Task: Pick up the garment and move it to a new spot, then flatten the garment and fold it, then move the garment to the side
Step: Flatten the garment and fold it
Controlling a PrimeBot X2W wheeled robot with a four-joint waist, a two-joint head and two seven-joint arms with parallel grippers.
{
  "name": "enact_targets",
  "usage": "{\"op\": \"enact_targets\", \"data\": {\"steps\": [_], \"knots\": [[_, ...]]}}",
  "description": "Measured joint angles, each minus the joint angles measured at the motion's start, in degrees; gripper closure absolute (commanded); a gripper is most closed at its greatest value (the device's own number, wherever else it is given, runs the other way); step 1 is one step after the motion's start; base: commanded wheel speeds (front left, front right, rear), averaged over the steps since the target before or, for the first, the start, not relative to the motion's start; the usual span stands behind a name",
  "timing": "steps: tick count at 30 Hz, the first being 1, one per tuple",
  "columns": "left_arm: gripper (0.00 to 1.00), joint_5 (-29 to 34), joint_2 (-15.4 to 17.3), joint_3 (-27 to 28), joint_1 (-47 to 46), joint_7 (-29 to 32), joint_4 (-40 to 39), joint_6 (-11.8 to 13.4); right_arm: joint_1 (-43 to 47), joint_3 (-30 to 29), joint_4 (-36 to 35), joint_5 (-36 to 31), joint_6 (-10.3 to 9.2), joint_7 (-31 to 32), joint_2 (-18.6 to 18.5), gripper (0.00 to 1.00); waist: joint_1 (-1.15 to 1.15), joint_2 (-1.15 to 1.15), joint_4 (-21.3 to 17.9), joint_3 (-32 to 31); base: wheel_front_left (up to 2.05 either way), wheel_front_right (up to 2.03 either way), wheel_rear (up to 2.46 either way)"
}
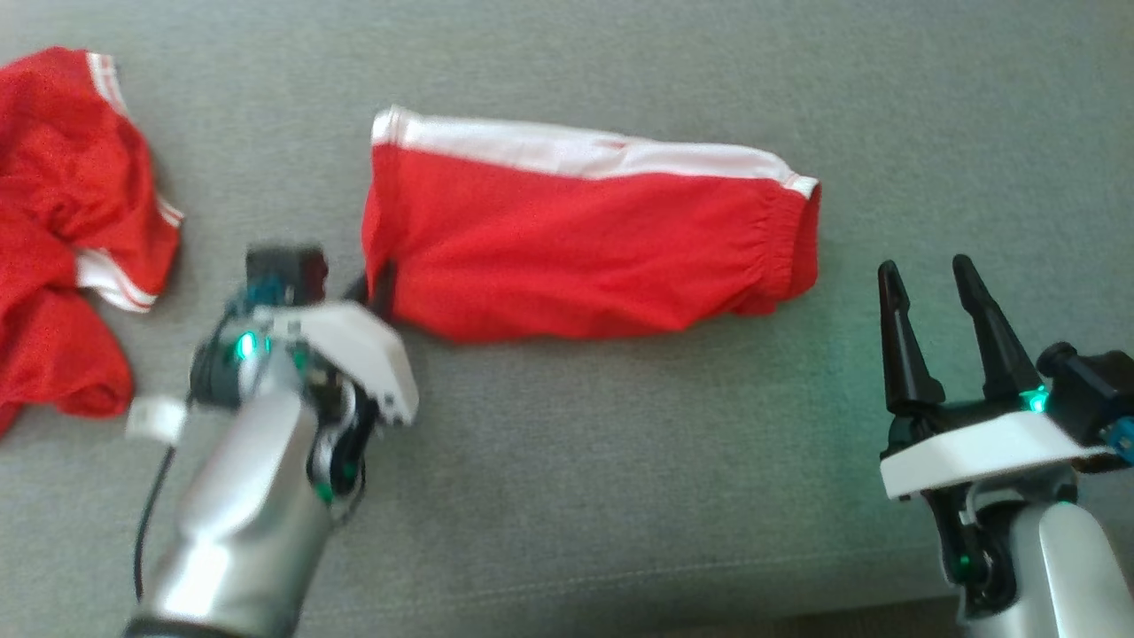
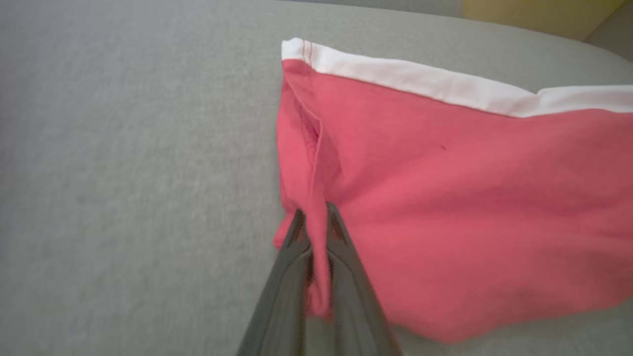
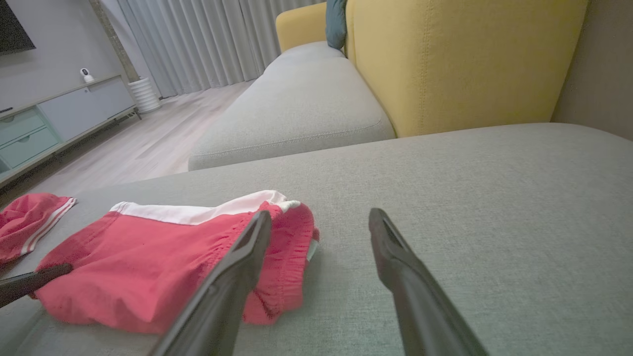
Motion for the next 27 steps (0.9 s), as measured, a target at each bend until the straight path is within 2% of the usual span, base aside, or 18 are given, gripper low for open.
{"op": "enact_targets", "data": {"steps": [6,7,8,9,12,16,18,24,27], "knots": [[1.0,-1.4,1.4,0.7,10.2,2.0,-11.4,3.7,1.1,-0.6,-0.9,-0.8,0.0,1.5,0.0,0.0,0.0,0.0,2.0,-1.4,0.0,0.0,0.0],[0.95,-1.4,1.7,0.7,11.1,2.2,-12.9,4.2,1.1,-0.7,-1.0,-1.1,0.0,1.6,0.0,0.0,0.0,0.0,2.2,-1.6,0.0,0.0,0.0],[0.55,-1.4,1.9,0.6,11.8,2.6,-14.2,4.6,1.1,-0.8,-1.2,-1.2,0.0,2.0,0.0,0.0,0.0,0.0,2.3,-1.8,0.0,0.0,0.0],[0.0,-1.4,2.1,0.6,12.5,2.7,-15.5,5.0,1.1,-0.8,-1.3,-1.4,0.0,2.0,0.0,0.0,0.0,0.0,2.3,-2.0,0.0,0.0,0.0],[0.0,-0.8,2.3,1.2,14.6,-0.2,-19.5,7.1,1.1,-0.8,-1.9,-2.0,0.0,2.1,0.0,0.0,0.0,0.0,2.4,-2.6,0.0,0.0,0.0],[0.0,2.0,2.9,2.5,17.3,-9.1,-25.1,9.9,1.2,-1.0,-2.1,-3.0,0.0,2.3,0.0,0.0,0.0,0.0,2.5,-3.5,0.0,0.0,0.0],[0.0,3.3,3.7,3.6,18.1,-11.6,-27.3,10.9,1.2,-1.1,-2.4,-3.2,0.0,2.5,0.0,0.0,0.0,0.0,2.7,-4.1,0.0,0.0,0.0],[0.0,7.5,6.1,5.8,21.7,-13.3,-34.4,12.7,2.2,-1.2,-3.4,-3.5,0.0,3.3,-0.1,0.0,0.0,0.0,2.8,-6.1,0.0,0.0,0.0],[0.0,8.5,7.1,6.2,24.4,-13.3,-36.6,12.8,4.0,-1.2,-3.5,-4.0,0.0,3.8,-0.1,0.0,0.0,0.0,2.7,-6.8,0.0,0.0,0.0]]}}
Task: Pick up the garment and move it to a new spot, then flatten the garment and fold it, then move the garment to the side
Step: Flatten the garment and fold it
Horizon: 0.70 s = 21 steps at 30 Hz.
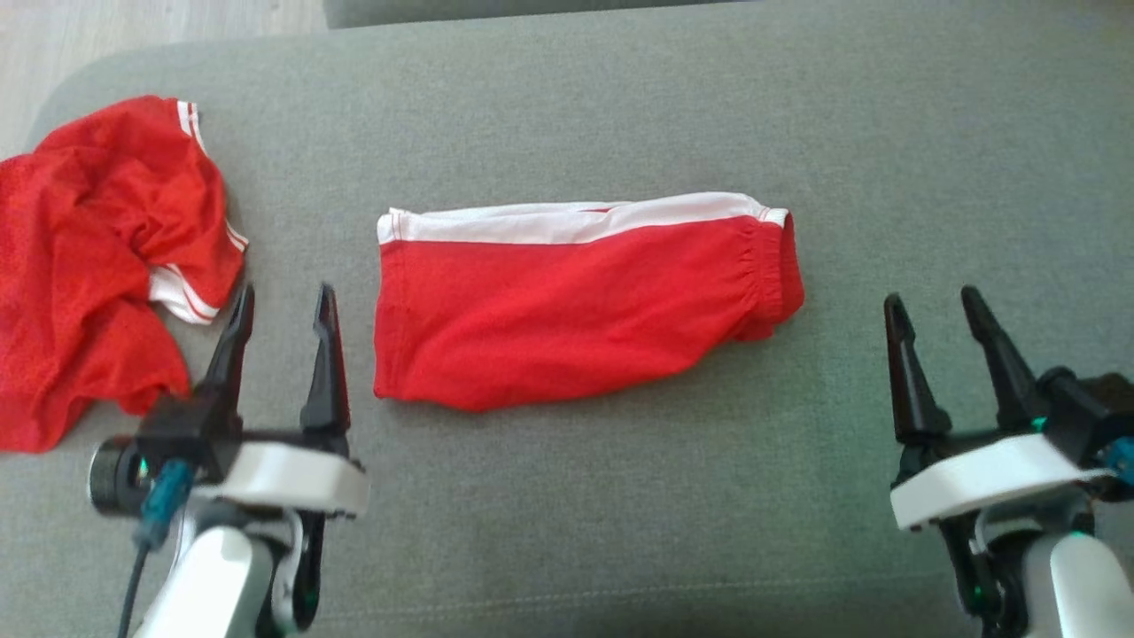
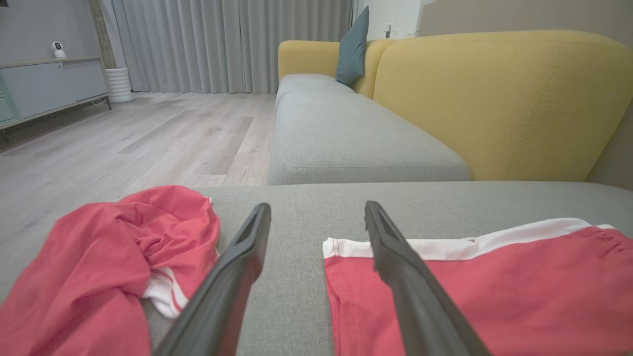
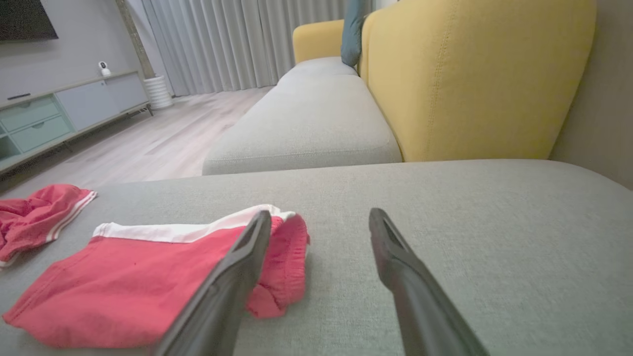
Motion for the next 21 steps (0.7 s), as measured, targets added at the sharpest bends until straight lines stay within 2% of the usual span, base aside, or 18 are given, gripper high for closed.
{"op": "enact_targets", "data": {"steps": [7,21], "knots": [[0.0,0.6,0.7,0.0,3.1,0.0,-1.4,0.5,0.7,-0.1,-0.4,-0.1,0.0,0.5,0.0,0.0,0.0,0.0,-0.2,-0.4,0.0,0.0,0.0],[0.0,0.6,0.6,-0.7,3.1,0.0,-2.4,1.0,0.3,0.4,-0.3,0.0,0.0,1.3,-0.2,0.0,0.0,0.0,0.1,0.6,0.0,0.0,0.0]]}}
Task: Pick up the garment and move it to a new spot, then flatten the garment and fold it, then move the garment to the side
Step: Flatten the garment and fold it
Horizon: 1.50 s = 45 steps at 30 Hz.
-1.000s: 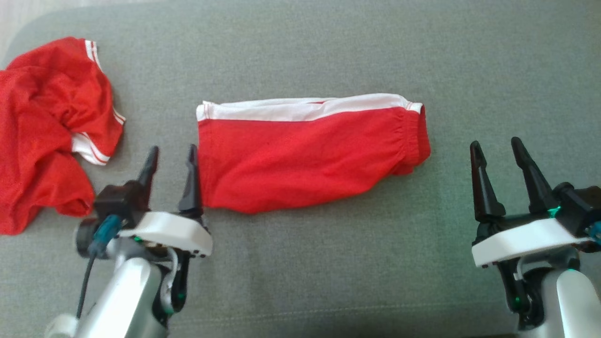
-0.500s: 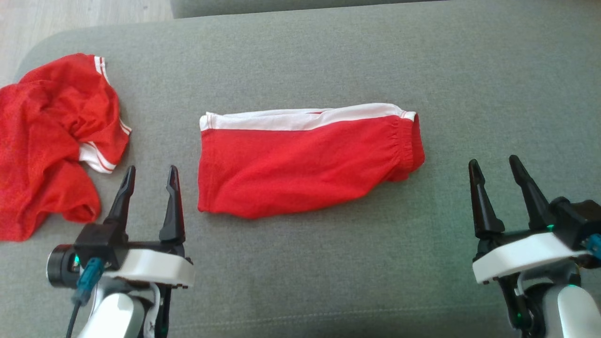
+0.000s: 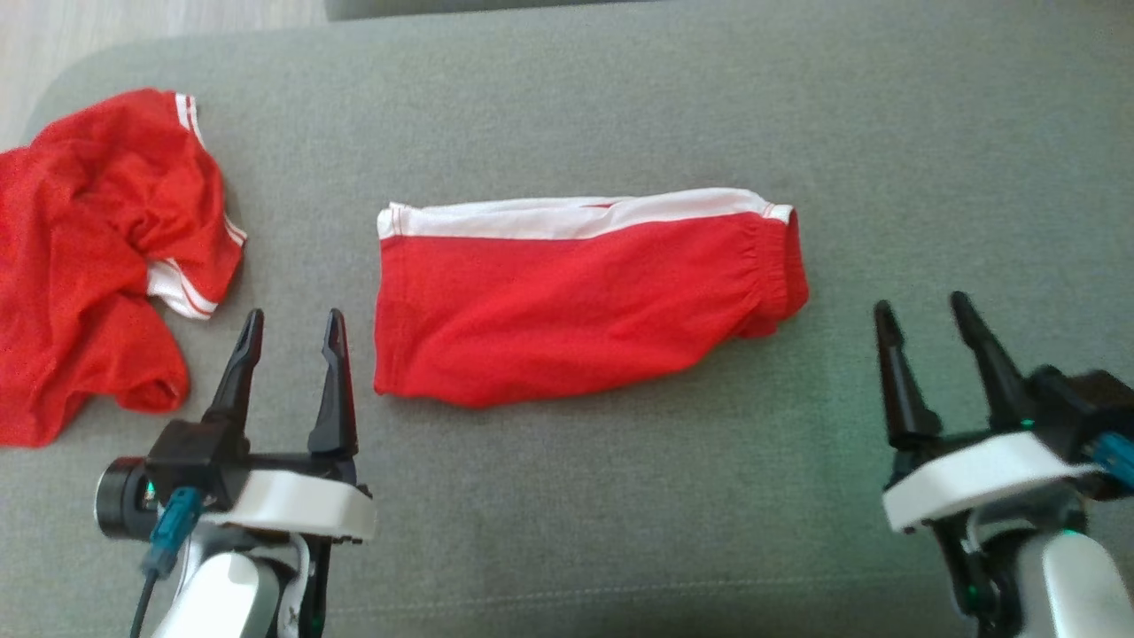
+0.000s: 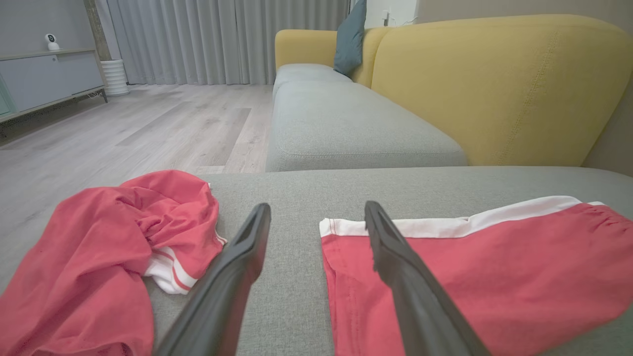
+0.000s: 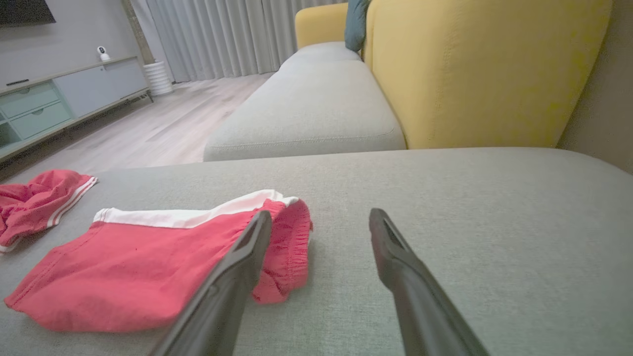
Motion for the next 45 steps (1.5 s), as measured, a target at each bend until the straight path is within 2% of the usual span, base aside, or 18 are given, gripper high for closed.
{"op": "enact_targets", "data": {"steps": [9,19,28,29,30,31,38,42,45], "knots": [[0.0,0.5,-0.9,-0.9,-4.6,0.0,-0.6,-0.3,-11.7,6.9,10.9,2.2,0.0,1.8,-1.9,0.0,0.01,0.0,2.4,4.5,0.0,0.0,0.0],[0.0,0.5,-2.7,-1.4,-5.9,0.0,0.6,-1.7,-15.7,3.1,22.8,1.8,0.0,2.9,-3.4,0.0,0.01,0.0,5.5,8.9,0.0,0.0,0.0],[0.0,1.9,-4.1,-0.5,-8.6,0.0,0.2,-2.3,-22.4,5.2,27.7,7.0,0.0,7.4,-3.6,0.0,0.01,0.0,5.8,11.5,0.0,0.0,0.0],[0.0,2.1,-4.2,-0.4,-8.7,0.0,0.1,-2.4,-22.8,5.5,27.7,8.1,0.0,7.8,-3.7,0.22,0.01,0.0,5.8,11.5,0.0,0.0,0.0],[0.0,2.2,-4.3,-0.3,-8.7,0.0,0.0,-2.6,-23.1,6.1,27.7,8.8,0.0,8.4,-4.0,0.58,0.01,0.0,5.9,11.5,0.0,0.0,0.0],[0.0,2.2,-4.5,-0.2,-8.7,0.0,-0.1,-2.6,-23.3,6.3,27.6,9.9,0.0,9.2,-4.3,1.0,0.01,0.0,5.9,11.5,0.0,0.0,0.0],[0.0,4.1,-5.8,1.4,-8.6,0.0,-1.4,-3.2,-21.1,6.9,25.3,13.3,0.0,10.1,-6.7,1.0,0.0,0.0,6.2,10.3,0.0,0.0,0.0],[0.0,4.4,-6.2,1.8,-7.7,0.0,-1.3,-3.9,-18.0,5.4,23.1,15.3,0.0,10.8,-9.8,1.0,0.0,0.0,6.2,9.1,0.0,0.0,0.0],[0.0,4.7,-6.9,2.1,-6.7,0.0,-1.0,-4.7,-16.3,3.2,21.3,16.9,0.0,12.0,-13.5,1.0,0.0,0.0,6.4,8.0,0.0,0.0,0.0]]}}
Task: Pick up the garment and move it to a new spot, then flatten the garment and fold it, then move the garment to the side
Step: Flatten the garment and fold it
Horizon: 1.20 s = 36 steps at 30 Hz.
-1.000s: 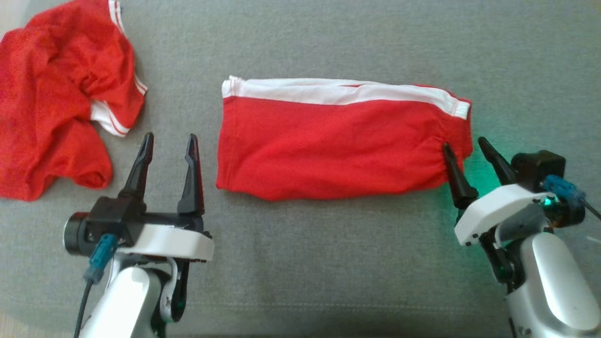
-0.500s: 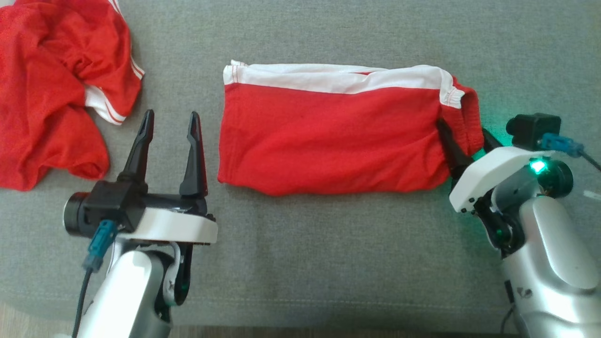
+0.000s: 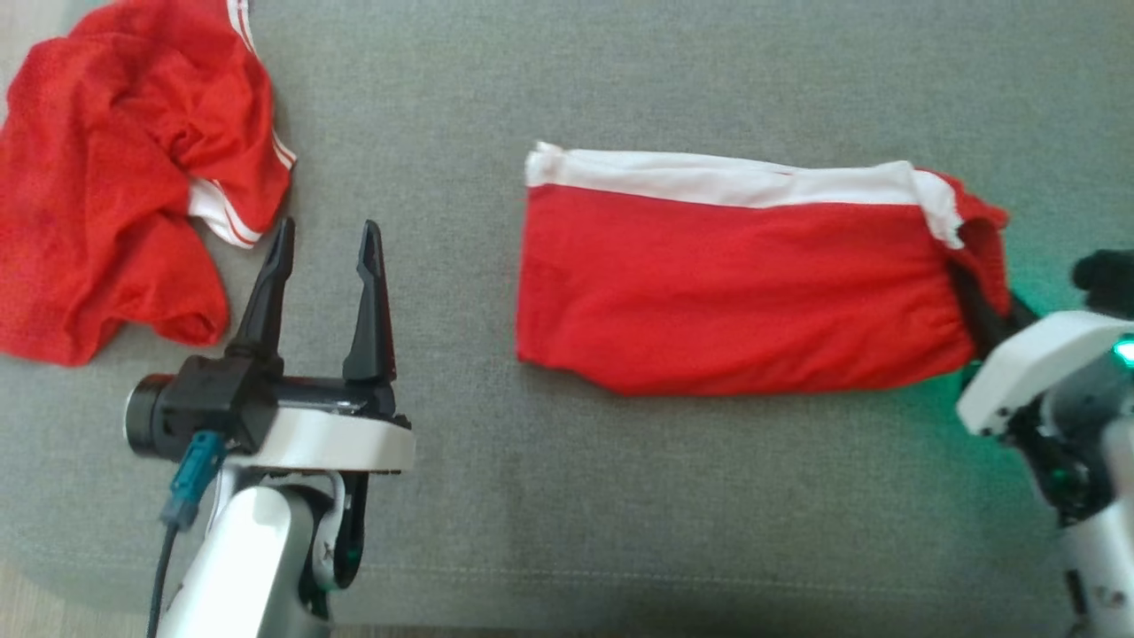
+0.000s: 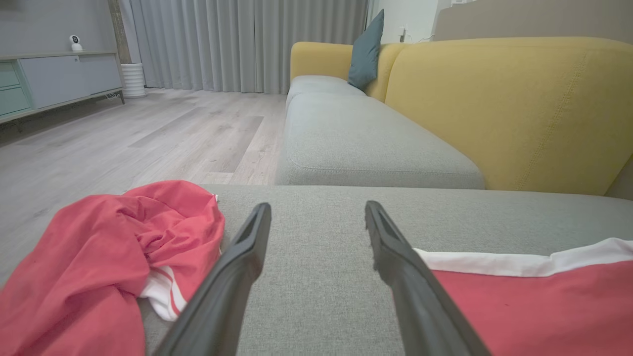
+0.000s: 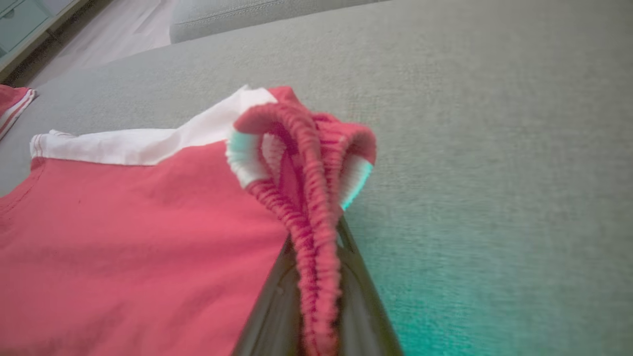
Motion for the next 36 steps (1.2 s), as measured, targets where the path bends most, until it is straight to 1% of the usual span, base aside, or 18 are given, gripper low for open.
{"op": "enact_targets", "data": {"steps": [2,4,5,7,9,11,13,14,16,19,21,25,29,30,31,32,33,36], "knots": [[0.0,0.4,-0.4,0.3,0.1,0.0,0.4,-0.4,0.3,-0.1,-1.4,0.6,0.0,0.6,-1.3,1.0,0.0,0.0,0.1,-0.5,0.0,0.0,0.0],[0.0,0.4,-0.8,0.6,0.1,0.0,0.4,-0.5,0.2,0.5,-3.6,2.7,0.0,2.7,-1.9,1.0,0.0,0.0,0.2,-1.1,0.0,0.0,0.0],[0.0,0.4,-0.8,0.8,0.1,0.0,0.4,-0.5,0.1,0.8,-4.8,4.4,0.0,4.2,-2.0,1.0,0.0,0.0,0.2,-1.4,0.0,0.0,0.0],[0.0,0.5,-0.9,1.0,0.2,0.0,0.7,-0.9,0.1,1.3,-7.5,10.8,0.0,8.2,-1.4,1.0,0.0,0.0,0.3,-2.1,0.0,0.0,0.0],[0.0,0.7,-1.0,1.1,0.6,0.0,0.9,-1.0,-0.2,0.6,-9.4,18.2,0.0,13.6,1.4,1.0,0.0,0.0,0.5,-2.7,0.0,0.0,0.0],[0.0,1.0,-1.1,1.2,1.4,0.0,1.3,-1.1,-0.5,-0.1,-10.4,24.6,0.0,18.9,4.9,1.0,0.0,0.0,0.9,-3.1,0.0,0.0,0.0],[0.0,1.0,-1.4,1.2,1.9,0.0,1.5,-1.4,-1.5,-0.3,-9.9,28.5,0.0,23.7,8.1,1.0,0.0,0.0,1.4,-3.4,0.0,0.0,0.0],[0.0,1.0,-1.6,1.2,2.0,0.0,1.7,-1.5,-2.2,-0.4,-9.3,29.9,0.0,25.0,9.7,1.0,0.0,0.0,1.8,-3.5,0.0,0.0,0.0],[0.0,1.0,-2.2,1.2,2.0,0.0,1.9,-1.9,-3.8,-0.3,-6.8,30.8,0.0,26.5,11.6,1.0,0.0,0.0,2.6,-3.5,0.0,0.0,0.0],[0.0,1.0,-2.7,1.1,2.0,0.0,2.1,-2.4,-6.0,0.6,-2.1,30.9,0.0,25.6,12.5,1.0,0.0,0.0,4.1,-3.4,0.0,0.0,0.0],[0.0,1.0,-3.0,1.0,2.0,0.0,2.3,-2.5,-7.1,2.1,1.2,30.9,0.0,22.8,12.5,1.0,0.0,0.0,5.2,-3.3,0.0,0.0,0.0],[0.0,1.0,-3.6,1.0,1.9,0.0,2.7,-3.0,-9.9,8.1,6.7,33.2,0.0,15.1,12.5,1.0,0.0,0.0,7.1,-2.9,0.0,0.0,0.0],[0.0,1.5,-4.2,1.0,1.9,0.0,3.2,-3.5,-13.9,14.6,11.6,33.6,0.0,8.5,12.5,1.0,0.0,0.0,8.1,-2.5,0.0,0.0,0.0],[0.0,1.5,-4.3,1.0,1.9,0.0,3.2,-3.5,-14.9,15.8,13.1,32.5,0.0,6.9,12.5,1.0,0.0,0.0,8.2,-2.4,0.0,0.0,0.0],[0.0,1.5,-4.3,1.1,1.9,0.0,3.3,-3.6,-15.7,16.7,14.6,31.5,0.0,5.1,12.5,0.79,0.0,0.0,8.3,-2.3,0.0,0.0,0.0],[0.0,1.5,-4.4,1.1,1.9,0.0,3.4,-3.8,-16.4,17.3,16.1,30.7,0.0,3.6,12.5,0.07,0.0,0.0,8.4,-2.3,0.0,0.0,0.0],[0.0,1.6,-4.4,1.1,1.9,0.0,3.5,-4.0,-17.0,18.0,17.4,29.7,0.0,2.0,12.5,0.0,0.0,0.0,8.4,-2.3,0.0,0.0,0.0],[0.0,2.0,-4.6,1.2,1.9,0.0,3.5,-4.0,-18.0,20.7,18.7,28.0,0.0,-2.7,12.4,0.0,0.0,0.0,8.3,-2.1,0.0,0.0,0.0]]}}
